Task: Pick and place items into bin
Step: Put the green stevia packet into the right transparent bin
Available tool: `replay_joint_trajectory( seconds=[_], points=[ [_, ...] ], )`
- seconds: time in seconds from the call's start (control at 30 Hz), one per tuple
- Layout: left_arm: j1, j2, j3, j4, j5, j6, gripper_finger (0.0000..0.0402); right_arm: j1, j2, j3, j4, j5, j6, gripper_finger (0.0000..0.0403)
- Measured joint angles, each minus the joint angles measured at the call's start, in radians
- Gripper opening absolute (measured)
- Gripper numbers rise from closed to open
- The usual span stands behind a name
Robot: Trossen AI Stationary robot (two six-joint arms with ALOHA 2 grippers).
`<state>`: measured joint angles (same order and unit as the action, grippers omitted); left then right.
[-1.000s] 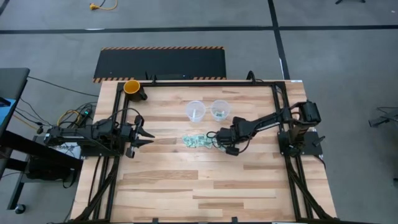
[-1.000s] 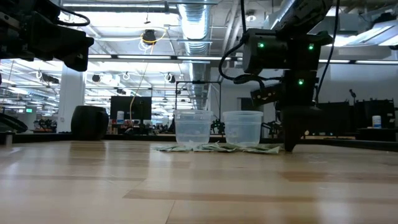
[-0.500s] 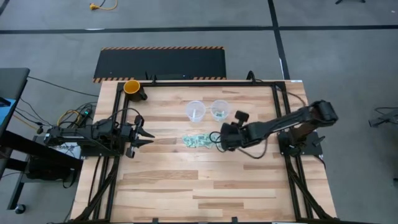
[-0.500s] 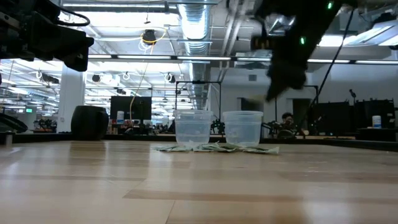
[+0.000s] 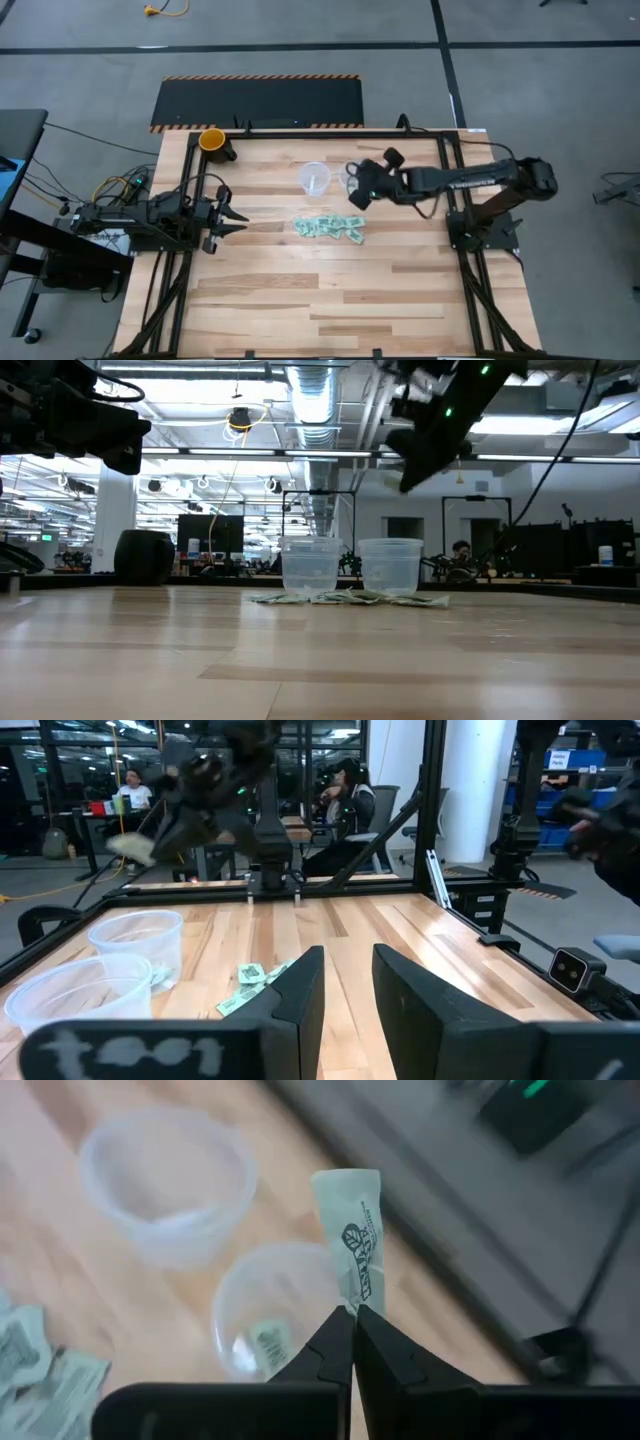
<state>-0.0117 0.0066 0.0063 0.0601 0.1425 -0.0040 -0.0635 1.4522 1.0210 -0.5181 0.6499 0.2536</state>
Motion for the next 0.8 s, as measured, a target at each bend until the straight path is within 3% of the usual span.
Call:
replay_joint_trajectory(
  seconds=[0.37,0.6,0.8],
  points=[
    [0.000,0.000,0.000,0.000,0.000,0.000,0.0077,-0.139,0.042,0.000,0.018,-0.205,-0.073,0.0002],
    [0.000,0.000,0.000,0.000,0.000,0.000,0.0077,-0.142,0.042,0.000,0.028,-0.211,-0.110,0.0019],
    [0.000,0.000,0.000,0.000,0.000,0.000,0.0077,-0.130,0.042,0.000,0.026,-0.230,-0.131,0.0069]
  ],
)
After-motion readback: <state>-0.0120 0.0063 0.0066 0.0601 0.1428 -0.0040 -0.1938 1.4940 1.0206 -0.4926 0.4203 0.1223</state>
